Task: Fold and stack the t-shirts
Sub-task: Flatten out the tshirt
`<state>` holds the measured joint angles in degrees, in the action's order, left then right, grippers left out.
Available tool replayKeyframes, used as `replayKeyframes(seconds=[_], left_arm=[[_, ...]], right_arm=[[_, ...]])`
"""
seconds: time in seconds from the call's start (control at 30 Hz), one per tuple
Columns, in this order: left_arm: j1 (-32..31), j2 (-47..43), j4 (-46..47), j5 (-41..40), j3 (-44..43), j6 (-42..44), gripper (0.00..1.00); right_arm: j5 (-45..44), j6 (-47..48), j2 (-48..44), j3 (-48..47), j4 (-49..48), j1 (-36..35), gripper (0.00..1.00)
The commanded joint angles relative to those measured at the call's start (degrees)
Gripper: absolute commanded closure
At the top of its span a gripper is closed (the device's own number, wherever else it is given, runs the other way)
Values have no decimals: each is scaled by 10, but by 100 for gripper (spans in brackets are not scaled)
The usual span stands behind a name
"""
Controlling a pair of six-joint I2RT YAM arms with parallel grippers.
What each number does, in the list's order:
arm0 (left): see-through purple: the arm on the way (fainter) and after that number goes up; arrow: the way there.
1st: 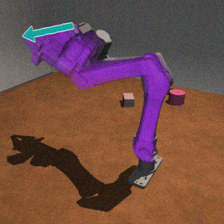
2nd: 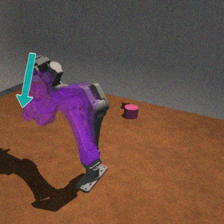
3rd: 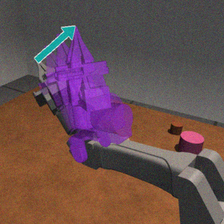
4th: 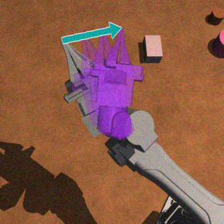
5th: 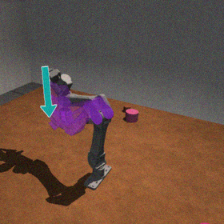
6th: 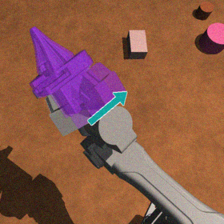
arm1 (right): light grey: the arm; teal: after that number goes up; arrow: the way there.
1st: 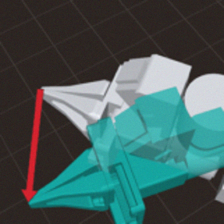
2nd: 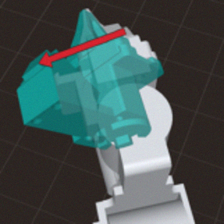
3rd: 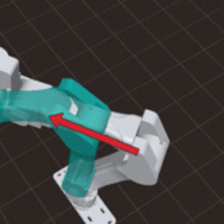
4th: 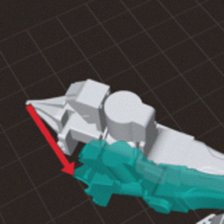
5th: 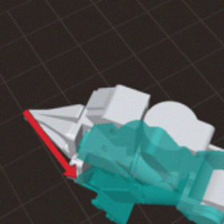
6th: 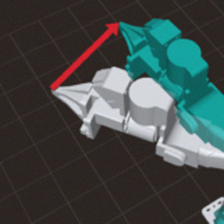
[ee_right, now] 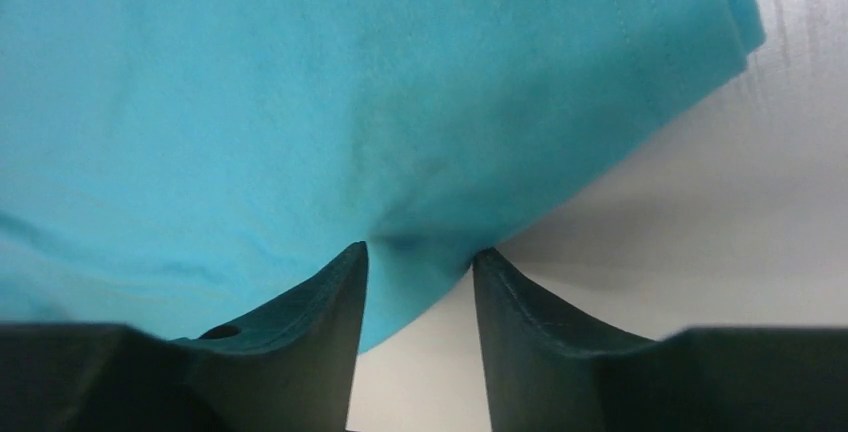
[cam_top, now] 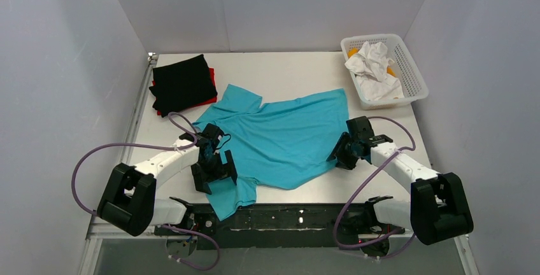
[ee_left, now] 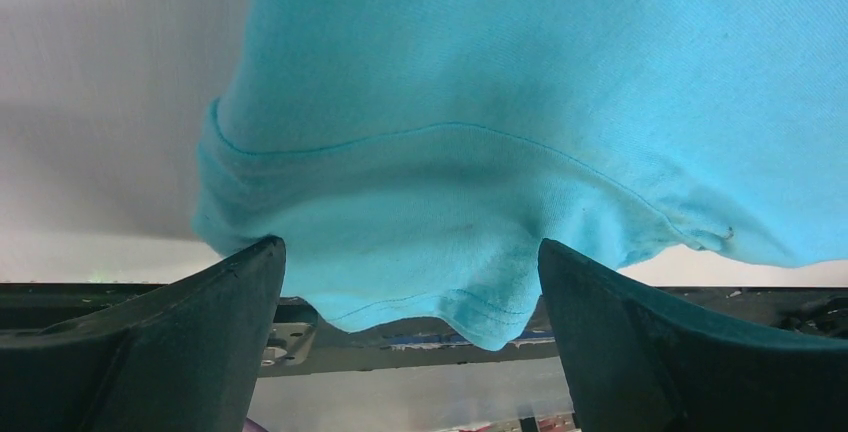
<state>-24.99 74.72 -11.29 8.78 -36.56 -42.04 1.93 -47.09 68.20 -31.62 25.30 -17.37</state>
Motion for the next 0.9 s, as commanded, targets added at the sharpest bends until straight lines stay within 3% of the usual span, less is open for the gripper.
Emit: replayKeyframes(seconds=[0.0,0.1,0.27,0.43,0.7,0.8,0.87], left_arm=[[-2,2,-39,-23,20,-15,0],[-3,-1,-57,-34,10,-12,1],[-2,-25,-82,-48,-4,-7,1],[-2,-46,-107,-59,-26,-7,0],[-2,-65,-156,-79,-57,1,0],[-2,-63,-164,-80,-61,1,0],[-1,-62,-166,-79,-62,-1,1]], right_arm=[[-16,-19,33,-1,-37,-2,57],[-16,-22,25,-15,-12,-4,98],[-24,12,-7,-110,133,-15,99],[21,42,63,-213,171,-19,99],[-3,111,371,-564,276,-42,98],[-51,121,503,-737,341,-51,95],[-66,128,572,-839,391,-55,87]])
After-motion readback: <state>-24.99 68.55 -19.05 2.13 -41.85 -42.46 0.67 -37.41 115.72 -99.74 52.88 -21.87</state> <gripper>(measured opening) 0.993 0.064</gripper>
